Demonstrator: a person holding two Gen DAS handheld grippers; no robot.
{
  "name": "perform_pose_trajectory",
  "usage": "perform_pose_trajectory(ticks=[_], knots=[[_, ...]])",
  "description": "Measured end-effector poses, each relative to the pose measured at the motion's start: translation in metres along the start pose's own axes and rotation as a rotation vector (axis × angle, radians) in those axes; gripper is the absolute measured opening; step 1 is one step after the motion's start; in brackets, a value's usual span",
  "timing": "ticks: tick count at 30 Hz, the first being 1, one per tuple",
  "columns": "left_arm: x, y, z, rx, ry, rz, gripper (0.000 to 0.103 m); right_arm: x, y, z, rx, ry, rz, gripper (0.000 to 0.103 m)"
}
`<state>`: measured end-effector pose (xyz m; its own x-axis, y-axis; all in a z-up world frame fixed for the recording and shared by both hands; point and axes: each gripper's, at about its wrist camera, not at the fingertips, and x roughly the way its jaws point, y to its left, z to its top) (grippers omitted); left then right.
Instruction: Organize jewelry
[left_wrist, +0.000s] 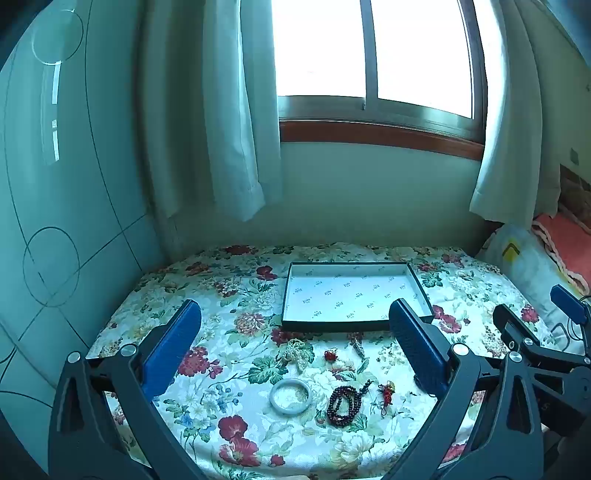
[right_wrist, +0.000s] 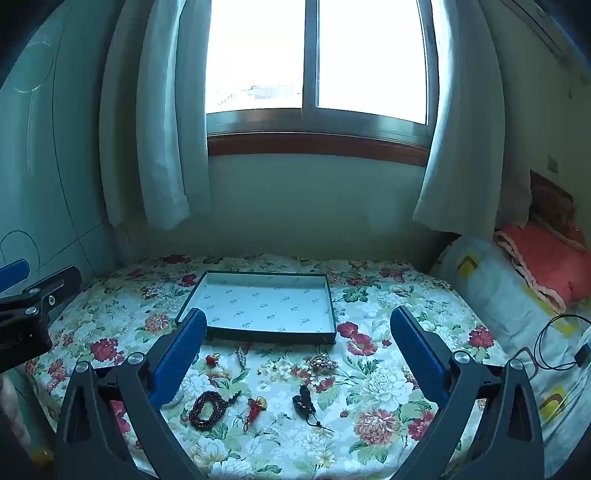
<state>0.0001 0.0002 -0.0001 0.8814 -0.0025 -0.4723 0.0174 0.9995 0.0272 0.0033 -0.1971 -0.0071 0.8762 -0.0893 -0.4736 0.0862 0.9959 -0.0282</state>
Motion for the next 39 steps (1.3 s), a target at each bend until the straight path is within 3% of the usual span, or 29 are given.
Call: perform_pose_trajectory(ticks=[39], knots=[[-0.023,0.004,0.008,-0.006,-0.042,0.002,0.101,-0.019,0.000,0.012,-0.012,-0.037,0.000,0.099]])
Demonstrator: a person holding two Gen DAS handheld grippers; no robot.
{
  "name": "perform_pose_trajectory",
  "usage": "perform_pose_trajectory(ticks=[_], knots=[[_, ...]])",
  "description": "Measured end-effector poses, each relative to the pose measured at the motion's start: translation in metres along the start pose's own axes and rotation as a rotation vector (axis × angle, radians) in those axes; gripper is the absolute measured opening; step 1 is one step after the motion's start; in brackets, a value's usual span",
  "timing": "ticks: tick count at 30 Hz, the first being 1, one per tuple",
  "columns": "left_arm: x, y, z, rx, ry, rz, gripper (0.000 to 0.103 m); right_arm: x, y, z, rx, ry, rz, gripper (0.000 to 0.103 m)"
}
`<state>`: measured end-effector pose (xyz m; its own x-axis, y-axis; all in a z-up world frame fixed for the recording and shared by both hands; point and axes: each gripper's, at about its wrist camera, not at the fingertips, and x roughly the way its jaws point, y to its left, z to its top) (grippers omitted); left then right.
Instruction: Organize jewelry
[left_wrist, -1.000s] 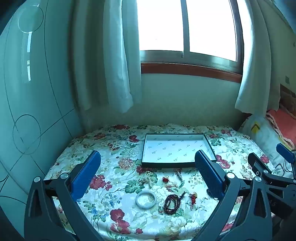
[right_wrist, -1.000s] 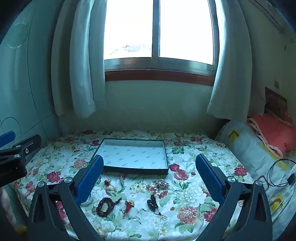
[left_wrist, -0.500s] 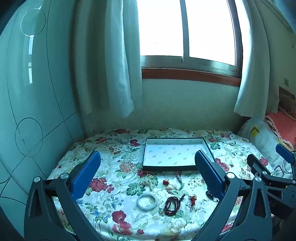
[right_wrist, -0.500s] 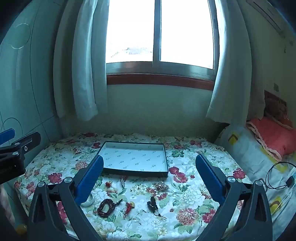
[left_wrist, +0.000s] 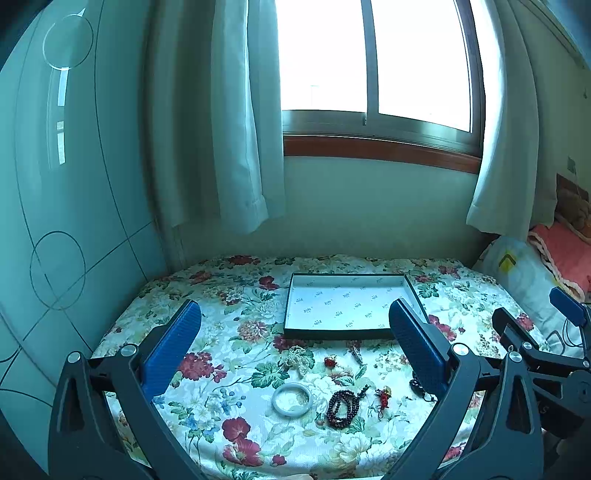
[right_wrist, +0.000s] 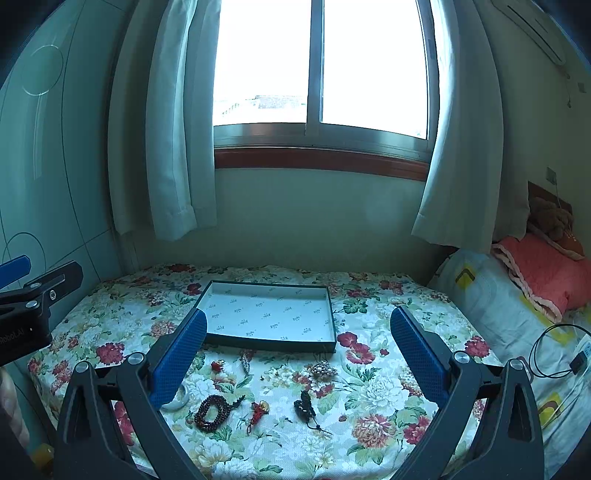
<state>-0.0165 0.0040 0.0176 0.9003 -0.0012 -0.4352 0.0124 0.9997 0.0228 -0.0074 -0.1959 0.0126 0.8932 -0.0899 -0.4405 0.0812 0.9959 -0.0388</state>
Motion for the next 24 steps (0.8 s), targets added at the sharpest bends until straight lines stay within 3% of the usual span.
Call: perform_pose_trajectory(ticks=[24], knots=[[-0.0033,0.0014,-0.0013,-0.005,-0.006,0.000,0.101,-0.0011,0.0000,-0.0029,-0.001,-0.005,-0.001,0.099]])
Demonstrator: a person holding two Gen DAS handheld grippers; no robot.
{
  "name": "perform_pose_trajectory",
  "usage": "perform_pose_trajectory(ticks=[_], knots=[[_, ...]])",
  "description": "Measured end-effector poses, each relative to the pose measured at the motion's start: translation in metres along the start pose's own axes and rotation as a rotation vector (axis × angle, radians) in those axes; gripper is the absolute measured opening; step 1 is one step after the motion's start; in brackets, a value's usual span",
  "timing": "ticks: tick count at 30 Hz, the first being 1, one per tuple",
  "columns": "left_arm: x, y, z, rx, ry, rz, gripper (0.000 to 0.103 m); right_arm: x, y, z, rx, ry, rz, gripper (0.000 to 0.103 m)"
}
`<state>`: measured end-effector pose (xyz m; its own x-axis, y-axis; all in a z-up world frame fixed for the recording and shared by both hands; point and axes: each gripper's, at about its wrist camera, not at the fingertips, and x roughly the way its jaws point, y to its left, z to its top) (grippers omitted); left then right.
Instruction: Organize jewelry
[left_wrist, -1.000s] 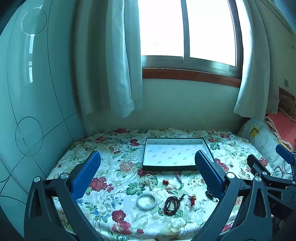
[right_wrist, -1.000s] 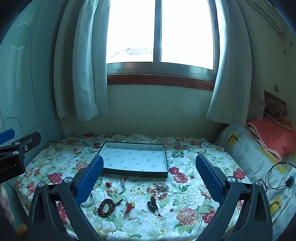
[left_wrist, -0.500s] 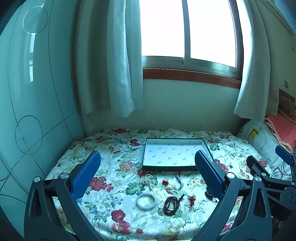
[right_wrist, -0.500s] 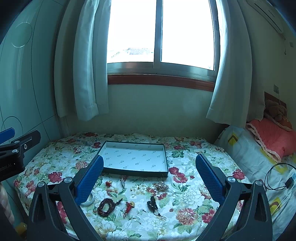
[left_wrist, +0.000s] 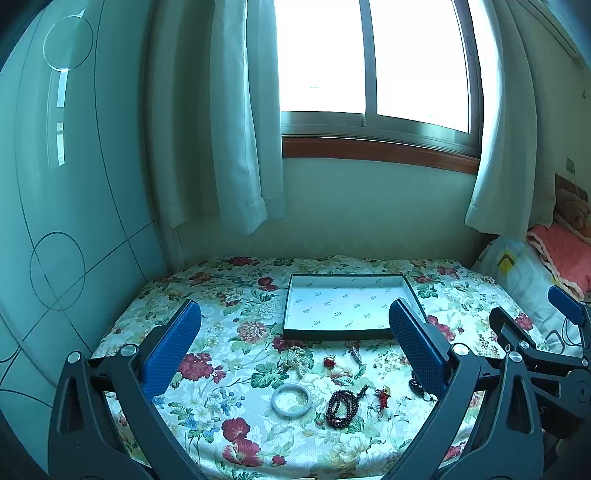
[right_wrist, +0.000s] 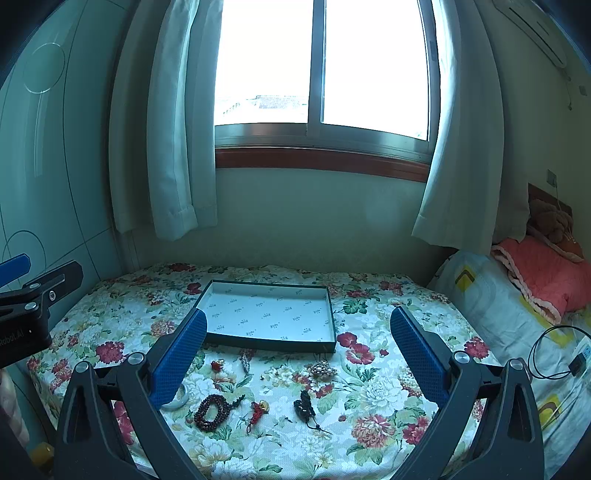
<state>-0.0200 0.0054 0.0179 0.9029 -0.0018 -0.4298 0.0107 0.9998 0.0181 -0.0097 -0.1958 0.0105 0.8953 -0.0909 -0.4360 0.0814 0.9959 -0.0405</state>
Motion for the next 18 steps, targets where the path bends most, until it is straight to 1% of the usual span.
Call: perform_pose_trajectory(ticks=[18], knots=[[0.0005,-0.0007,-0.0009,0.002,-0.001,-0.001,0.101,0.0000,0.0000,-0.0013,0.000,-0.002,0.000,0.099]])
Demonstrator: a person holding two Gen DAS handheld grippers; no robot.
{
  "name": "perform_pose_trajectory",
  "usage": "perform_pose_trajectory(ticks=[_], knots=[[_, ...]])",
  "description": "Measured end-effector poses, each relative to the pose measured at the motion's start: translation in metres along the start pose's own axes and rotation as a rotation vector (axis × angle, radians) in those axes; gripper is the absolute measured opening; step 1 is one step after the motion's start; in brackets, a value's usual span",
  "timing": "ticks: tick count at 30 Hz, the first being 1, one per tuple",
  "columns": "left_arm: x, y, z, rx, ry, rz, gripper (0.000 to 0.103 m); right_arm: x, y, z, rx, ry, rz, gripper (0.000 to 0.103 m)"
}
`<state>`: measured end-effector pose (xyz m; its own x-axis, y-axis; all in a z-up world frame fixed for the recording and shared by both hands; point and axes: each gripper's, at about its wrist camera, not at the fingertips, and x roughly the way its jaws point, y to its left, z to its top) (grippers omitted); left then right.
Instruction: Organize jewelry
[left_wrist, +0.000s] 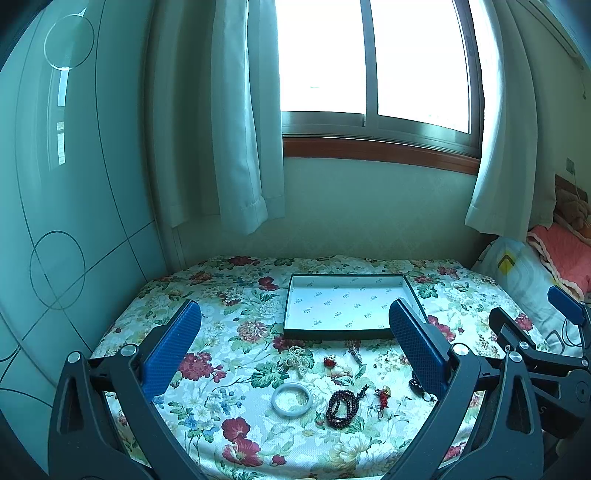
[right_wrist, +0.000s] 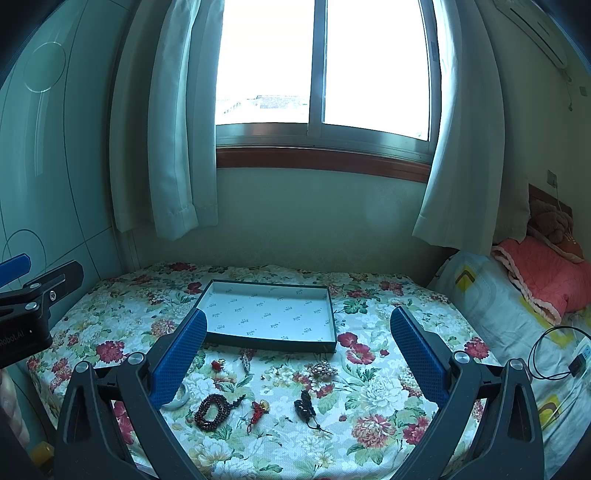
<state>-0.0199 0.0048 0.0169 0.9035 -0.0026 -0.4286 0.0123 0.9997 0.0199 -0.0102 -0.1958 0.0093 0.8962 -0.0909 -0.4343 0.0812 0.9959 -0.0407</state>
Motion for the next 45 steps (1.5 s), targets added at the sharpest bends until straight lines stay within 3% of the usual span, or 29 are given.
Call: perform_pose_trajectory(ticks=[19,24,29,40,45], knots=[[0.001,0.000,-0.002,0.000,0.003,0.002,0.101,0.001,0.001,-0.002,0.001,0.002,0.000,0.099],[0.016,0.004,-0.009,-0.005,0.034,0.006,0.101,0.012,0.000,-0.006,0.004,0.031,-0.005,0.099],[0.051,0.006,-0.021,-0.006,0.103,0.013,0.101,0.044,-0.008,-0.019,0.031,0.105,0.001,0.099],[0.166,0.025,-0.090,-0.070,0.401,-0.014,0.101,0.138,-0.025,-0.089,0.068,0.349,0.058,0.099],[0.205,0.032,-0.125,-0.091,0.516,-0.028,0.086,0.170,-0.030,-0.121,0.090,0.445,0.075,0.098]])
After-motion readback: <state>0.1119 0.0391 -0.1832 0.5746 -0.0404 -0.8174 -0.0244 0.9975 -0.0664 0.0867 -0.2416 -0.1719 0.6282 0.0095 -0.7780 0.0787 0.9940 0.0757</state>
